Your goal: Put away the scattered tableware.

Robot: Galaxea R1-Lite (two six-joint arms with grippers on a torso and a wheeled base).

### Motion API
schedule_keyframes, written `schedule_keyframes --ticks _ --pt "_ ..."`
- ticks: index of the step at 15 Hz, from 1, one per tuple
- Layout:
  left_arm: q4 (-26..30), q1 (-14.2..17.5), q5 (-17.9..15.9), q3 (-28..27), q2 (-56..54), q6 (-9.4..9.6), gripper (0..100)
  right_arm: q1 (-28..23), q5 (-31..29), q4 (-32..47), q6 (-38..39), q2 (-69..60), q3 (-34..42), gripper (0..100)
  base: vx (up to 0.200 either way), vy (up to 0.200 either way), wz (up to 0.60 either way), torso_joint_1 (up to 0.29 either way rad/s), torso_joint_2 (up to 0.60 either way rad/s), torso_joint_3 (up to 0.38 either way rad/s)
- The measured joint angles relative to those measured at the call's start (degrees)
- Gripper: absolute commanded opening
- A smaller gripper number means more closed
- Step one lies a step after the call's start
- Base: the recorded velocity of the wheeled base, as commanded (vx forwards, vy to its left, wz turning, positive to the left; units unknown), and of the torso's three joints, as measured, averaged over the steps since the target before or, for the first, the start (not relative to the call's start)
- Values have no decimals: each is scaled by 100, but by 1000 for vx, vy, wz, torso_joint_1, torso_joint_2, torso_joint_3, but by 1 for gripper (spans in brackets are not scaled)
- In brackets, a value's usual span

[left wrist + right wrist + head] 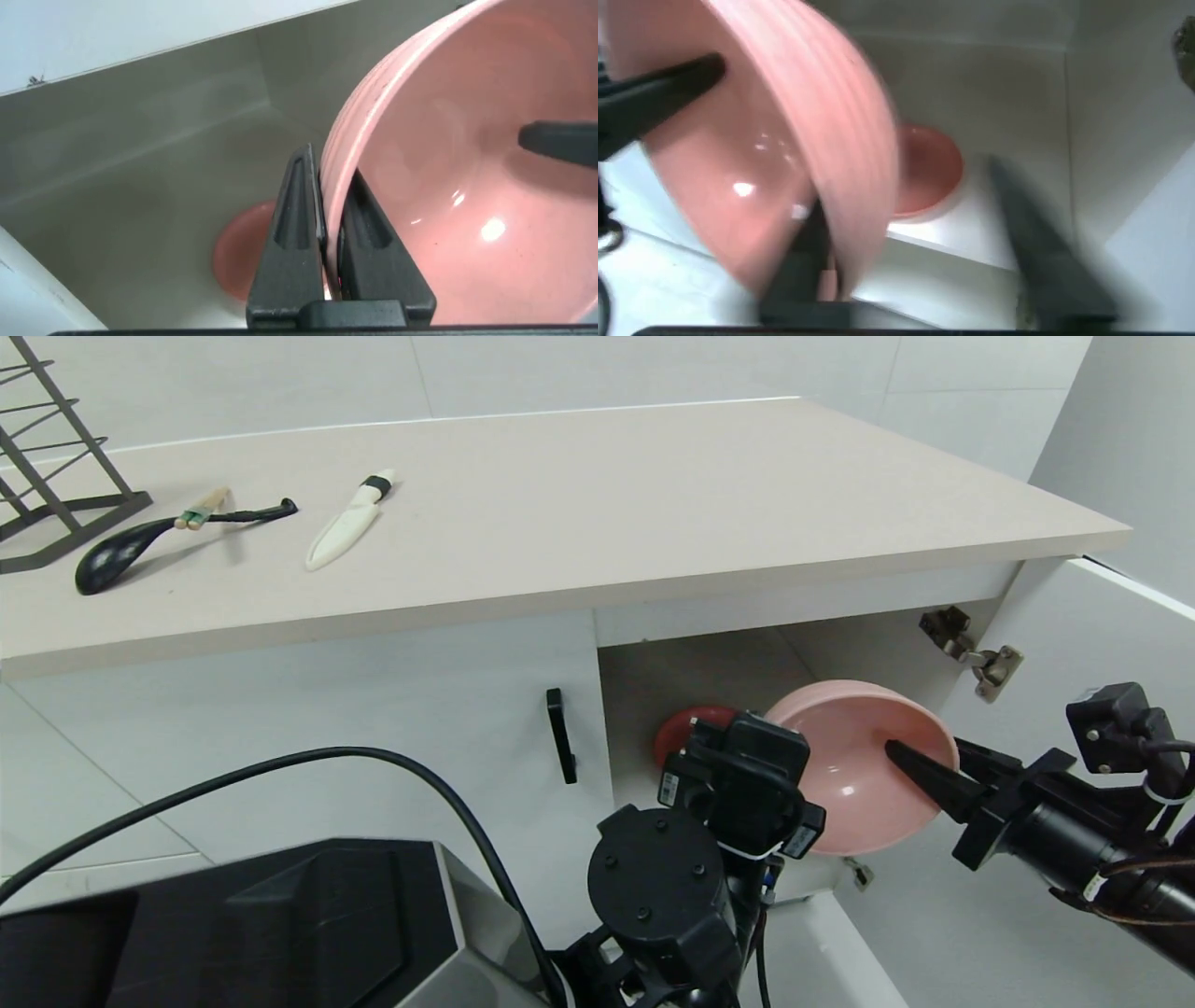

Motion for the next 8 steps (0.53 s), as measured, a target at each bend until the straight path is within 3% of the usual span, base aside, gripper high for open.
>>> schedule_keyframes --ticks 2,3,8 --pt "-22 13 10 4 0 -13 0 149 -87 11 1 -69 -5 0 0 0 0 0 0 0" --pt "-13 40 7 4 0 -22 100 216 -40 7 0 -102 1 0 0 0 0 0 0 0" --pt "-5 13 -17 54 -85 -18 100 224 0 -11 0 -113 1 0 0 0 0 0 0 0"
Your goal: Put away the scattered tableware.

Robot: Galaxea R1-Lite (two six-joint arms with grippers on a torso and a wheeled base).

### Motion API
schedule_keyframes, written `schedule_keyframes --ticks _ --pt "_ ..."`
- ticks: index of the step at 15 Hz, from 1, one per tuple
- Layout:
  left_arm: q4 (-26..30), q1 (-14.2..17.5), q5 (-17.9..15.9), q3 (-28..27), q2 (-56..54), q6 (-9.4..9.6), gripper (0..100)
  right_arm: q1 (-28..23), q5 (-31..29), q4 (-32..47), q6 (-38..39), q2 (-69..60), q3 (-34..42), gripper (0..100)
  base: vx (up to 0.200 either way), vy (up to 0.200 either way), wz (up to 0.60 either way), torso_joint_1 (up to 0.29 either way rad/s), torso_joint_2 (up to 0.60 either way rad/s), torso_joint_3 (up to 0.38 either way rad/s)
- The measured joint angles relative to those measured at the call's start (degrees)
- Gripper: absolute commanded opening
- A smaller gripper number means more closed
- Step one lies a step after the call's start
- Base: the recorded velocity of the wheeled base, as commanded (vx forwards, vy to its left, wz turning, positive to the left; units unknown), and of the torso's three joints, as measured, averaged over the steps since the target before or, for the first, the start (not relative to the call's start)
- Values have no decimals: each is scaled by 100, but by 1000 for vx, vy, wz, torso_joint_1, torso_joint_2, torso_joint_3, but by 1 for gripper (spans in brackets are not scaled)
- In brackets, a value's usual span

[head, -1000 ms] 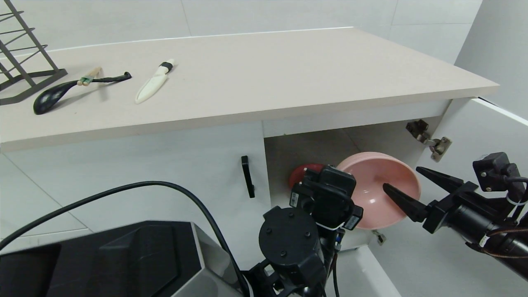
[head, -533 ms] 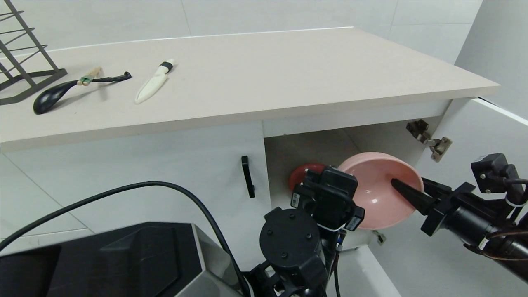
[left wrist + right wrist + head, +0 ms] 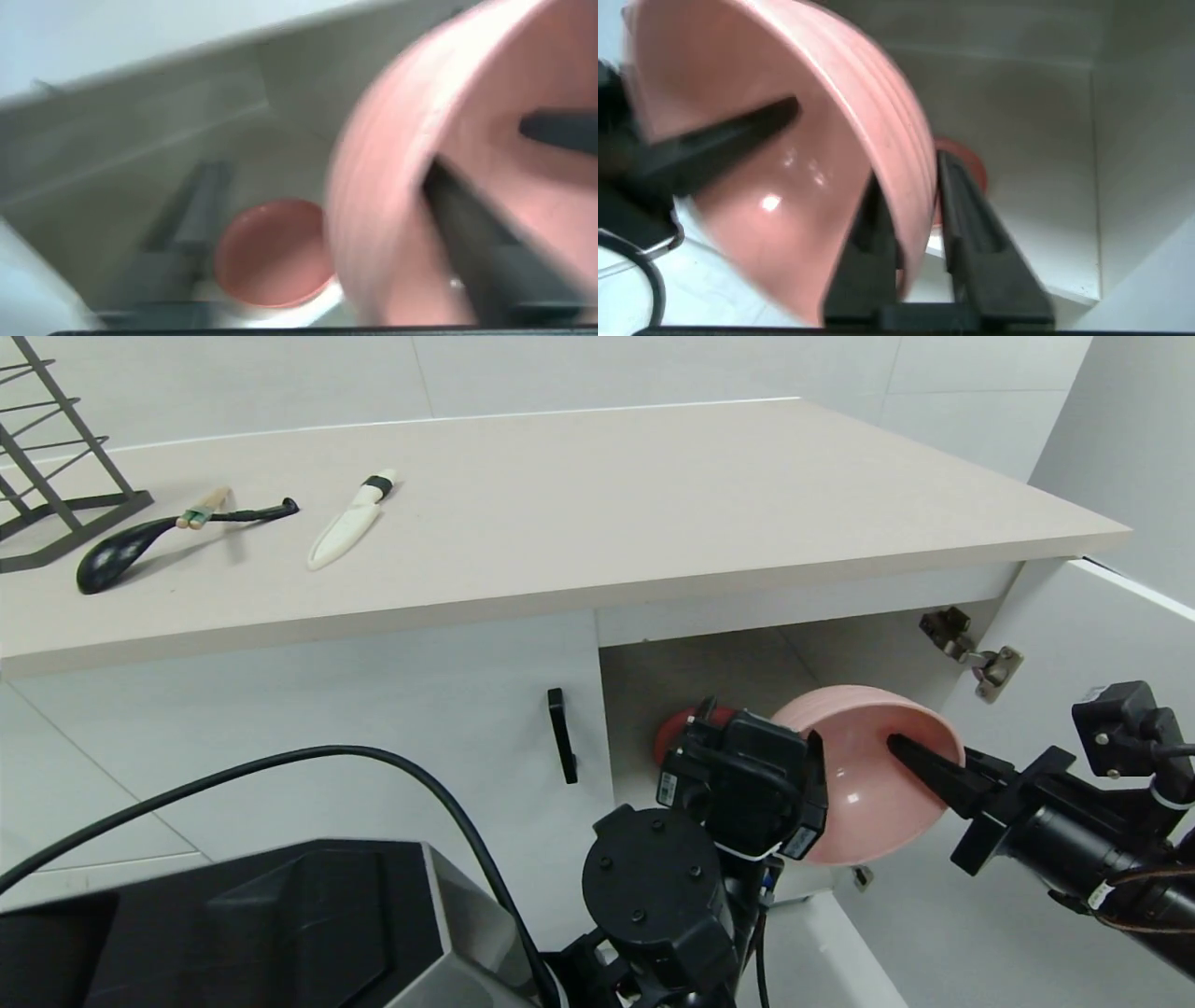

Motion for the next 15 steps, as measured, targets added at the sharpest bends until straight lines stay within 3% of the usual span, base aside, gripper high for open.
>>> schedule_keyframes --ticks 2,5,7,8,10,12,15 --pt "20 -2 -219 127 -145 -44 100 -87 6 5 0 57 24 0 0 0 0 0 0 0" --pt "2 2 -1378 1140 -758 -212 100 -235 6 5 1 216 52 0 0 0 0 0 0 0" --pt "5 38 -2141 2033 -1273 -556 100 -255 1 7 1 284 66 0 0 0 0 0 0 0" --pt "5 79 -2469 2398 -1530 -786 100 -262 -2 5 0 306 79 0 0 0 0 0 0 0" --pt "5 212 -3020 3089 -2018 -1074 100 -262 -5 7 1 354 104 0 0 0 0 0 0 0" --pt "6 482 -3524 3852 -2455 -1107 100 -262 -2 5 0 389 123 0 0 0 0 0 0 0" --pt "11 1580 -4482 4853 -3115 -1050 100 -260 -5 5 0 446 138 0 0 0 0 0 0 0"
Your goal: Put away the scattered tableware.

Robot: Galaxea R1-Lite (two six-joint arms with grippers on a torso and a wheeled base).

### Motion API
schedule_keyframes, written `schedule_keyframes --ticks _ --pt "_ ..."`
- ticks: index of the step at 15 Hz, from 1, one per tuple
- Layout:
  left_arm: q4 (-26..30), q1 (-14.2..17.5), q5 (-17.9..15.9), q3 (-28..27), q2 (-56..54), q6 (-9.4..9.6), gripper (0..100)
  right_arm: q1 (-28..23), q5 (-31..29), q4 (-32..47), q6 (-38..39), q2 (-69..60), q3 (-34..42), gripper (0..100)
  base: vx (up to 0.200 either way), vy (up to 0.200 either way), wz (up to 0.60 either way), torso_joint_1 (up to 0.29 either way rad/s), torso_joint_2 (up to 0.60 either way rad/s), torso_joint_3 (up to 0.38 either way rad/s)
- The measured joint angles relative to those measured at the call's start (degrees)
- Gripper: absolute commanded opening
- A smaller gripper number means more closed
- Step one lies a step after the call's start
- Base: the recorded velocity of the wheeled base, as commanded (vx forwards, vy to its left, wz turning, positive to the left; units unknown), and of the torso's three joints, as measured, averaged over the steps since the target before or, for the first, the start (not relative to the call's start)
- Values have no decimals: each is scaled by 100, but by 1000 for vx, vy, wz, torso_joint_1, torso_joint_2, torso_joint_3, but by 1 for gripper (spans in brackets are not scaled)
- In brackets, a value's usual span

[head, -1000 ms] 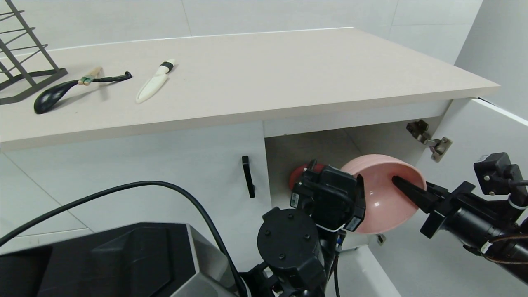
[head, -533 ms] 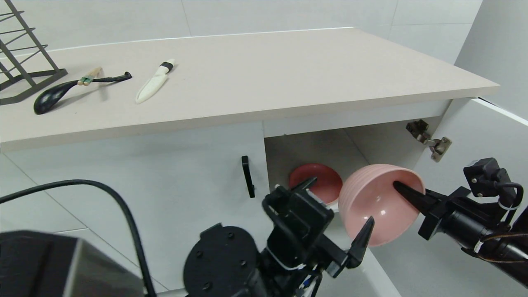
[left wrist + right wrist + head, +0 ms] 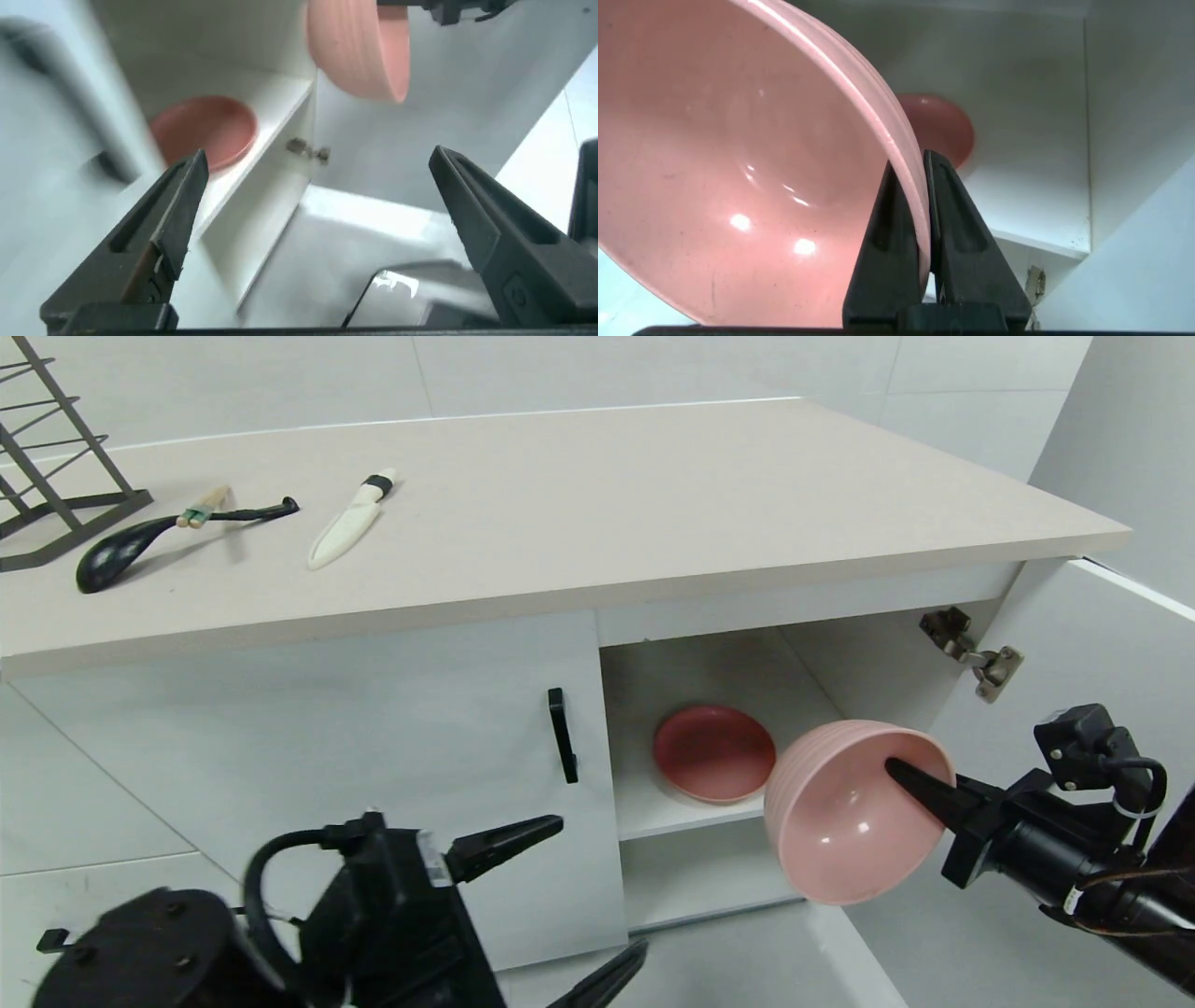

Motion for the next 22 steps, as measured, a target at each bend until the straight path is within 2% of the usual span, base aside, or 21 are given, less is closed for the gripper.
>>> schedule_keyframes --ticks 1,2,4,6,8,10,13,15,16,18,19,20,22 --pt "-16 215 -224 194 -289 41 100 0 0 2 0 22 11 0 0 0 0 0 0 0" --pt "0 335 -312 312 -562 61 100 -2 -2 -2 0 39 20 0 0 0 0 0 0 0" --pt "49 525 -307 424 -1191 66 100 2 -2 2 0 67 33 0 0 0 0 0 0 0" --pt "471 752 -260 458 -1824 68 100 -2 -5 2 1 80 44 0 0 0 0 0 0 0" --pt "1442 1173 -246 469 -2701 45 100 5 -2 0 0 78 123 0 0 0 0 0 0 0" --pt "2482 1742 -310 474 -3941 -169 100 5 0 0 0 122 190 0 0 0 0 0 0 0" --pt "4092 2816 -521 477 -5843 -572 100 20 5 0 1 255 199 0 0 0 0 0 0 0" --pt "5157 3633 -605 477 -6933 -712 100 30 5 4 1 402 160 0 0 0 0 0 0 0" --pt "5606 3935 -624 477 -7348 -746 100 37 5 -2 4 480 60 0 0 0 0 0 0 0" --pt "6796 4447 -627 477 -8220 -731 100 52 5 0 28 712 -216 0 0 0 0 0 0 0" --pt "7155 4596 -591 477 -8507 -661 100 57 2 0 41 836 -321 0 0 0 0 0 0 0" --pt "7442 4723 -585 477 -8726 -536 100 57 -2 4 56 981 -428 0 0 0 0 0 0 0" --pt "7645 4788 -945 474 -8955 -478 100 57 -11 2 205 1193 -653 0 0 0 0 0 0 0"
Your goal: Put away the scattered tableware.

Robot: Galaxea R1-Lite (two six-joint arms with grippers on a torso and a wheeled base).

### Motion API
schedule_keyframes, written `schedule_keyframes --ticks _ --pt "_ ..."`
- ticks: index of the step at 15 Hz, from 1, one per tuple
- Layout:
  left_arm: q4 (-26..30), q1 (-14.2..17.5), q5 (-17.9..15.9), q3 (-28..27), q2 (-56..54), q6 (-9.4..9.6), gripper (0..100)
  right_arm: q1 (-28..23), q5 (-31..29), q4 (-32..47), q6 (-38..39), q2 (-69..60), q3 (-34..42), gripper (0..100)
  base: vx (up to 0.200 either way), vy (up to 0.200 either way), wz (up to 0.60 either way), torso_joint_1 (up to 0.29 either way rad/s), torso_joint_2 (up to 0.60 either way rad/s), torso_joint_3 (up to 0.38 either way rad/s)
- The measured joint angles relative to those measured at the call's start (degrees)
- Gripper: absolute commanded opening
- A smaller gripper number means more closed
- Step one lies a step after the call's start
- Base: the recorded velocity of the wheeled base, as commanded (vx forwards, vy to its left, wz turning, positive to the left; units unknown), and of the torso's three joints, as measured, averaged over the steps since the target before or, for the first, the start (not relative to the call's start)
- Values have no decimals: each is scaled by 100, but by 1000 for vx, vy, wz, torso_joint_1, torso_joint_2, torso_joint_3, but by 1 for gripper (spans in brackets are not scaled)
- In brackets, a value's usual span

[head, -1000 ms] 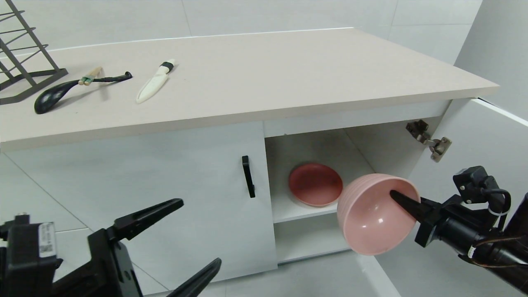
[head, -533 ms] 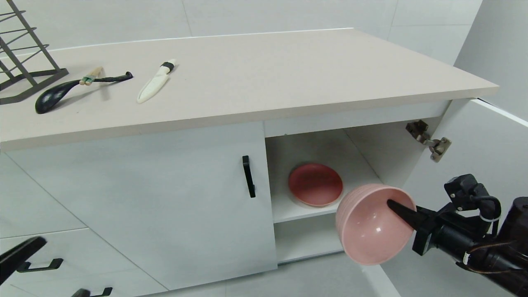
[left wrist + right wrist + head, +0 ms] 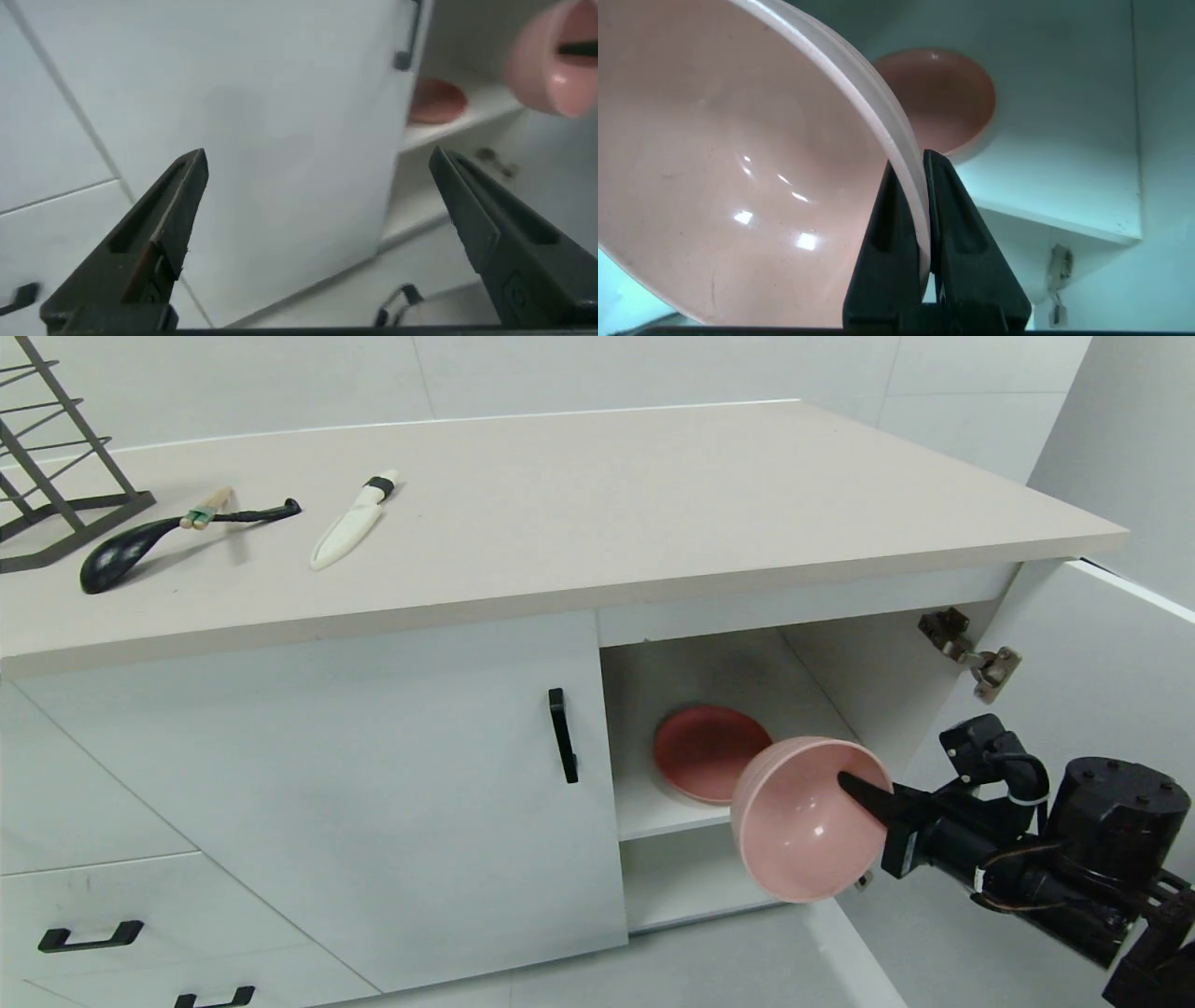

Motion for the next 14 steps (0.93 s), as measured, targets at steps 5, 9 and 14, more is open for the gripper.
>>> schedule_keyframes --ticks 5,9,14 --pt "703 -569 -290 -5 -179 -311 100 0 -5 0 227 244 -380 0 0 0 0 0 0 0" --pt "1048 -418 354 -5 -507 -201 100 1 -9 -2 306 574 -828 0 0 0 0 0 0 0" --pt "1306 -363 2588 0 -645 -374 100 4 -5 -2 391 866 -1020 0 0 0 0 0 0 0"
